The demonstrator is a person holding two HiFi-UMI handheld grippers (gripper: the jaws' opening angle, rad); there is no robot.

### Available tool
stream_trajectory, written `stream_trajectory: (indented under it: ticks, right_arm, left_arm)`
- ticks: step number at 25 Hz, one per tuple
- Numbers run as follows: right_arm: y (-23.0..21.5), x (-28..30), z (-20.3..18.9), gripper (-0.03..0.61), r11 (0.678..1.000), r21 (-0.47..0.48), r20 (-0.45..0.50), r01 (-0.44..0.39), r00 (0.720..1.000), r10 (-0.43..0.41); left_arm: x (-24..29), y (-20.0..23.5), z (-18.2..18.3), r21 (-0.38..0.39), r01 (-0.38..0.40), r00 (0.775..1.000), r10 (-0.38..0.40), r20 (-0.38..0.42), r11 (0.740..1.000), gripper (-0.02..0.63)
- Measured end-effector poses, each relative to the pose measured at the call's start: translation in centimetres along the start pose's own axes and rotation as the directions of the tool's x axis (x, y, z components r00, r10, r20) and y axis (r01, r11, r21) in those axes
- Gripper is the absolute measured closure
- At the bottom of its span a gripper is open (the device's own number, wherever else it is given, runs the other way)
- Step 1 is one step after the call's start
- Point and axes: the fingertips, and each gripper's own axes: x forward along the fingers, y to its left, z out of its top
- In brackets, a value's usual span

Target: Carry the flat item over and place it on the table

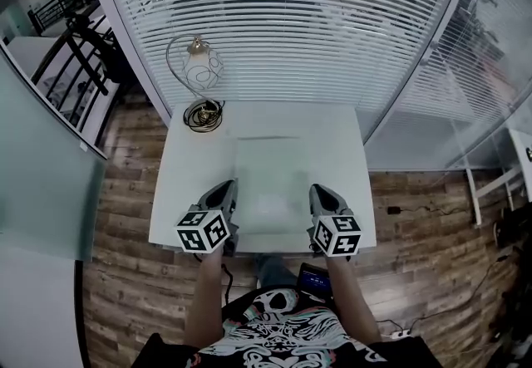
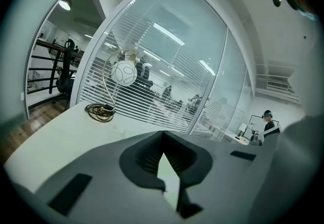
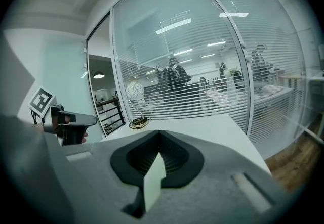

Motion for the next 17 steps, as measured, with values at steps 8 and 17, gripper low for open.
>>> stream_trajectory:
  ticks: [8, 17]
  right_arm:
    - [-0.50, -0.45, -0.07, 0.574, 1.000, 0.011, 0.006, 0.013, 1.000, -0.013]
    - [-0.82, -0.39, -0.21, 0.574, 1.000, 0.018, -0.001, 0.015, 1.000, -0.015]
  left_arm:
    - [-0.07, 0.11, -0.08, -0.022, -0.001, 1.000, 0.001, 0.005, 1.000, 0.607]
    - [0.22, 0.31, -0.23, -0.035, -0.008, 1.000, 0.008, -0.002, 0.999, 0.607]
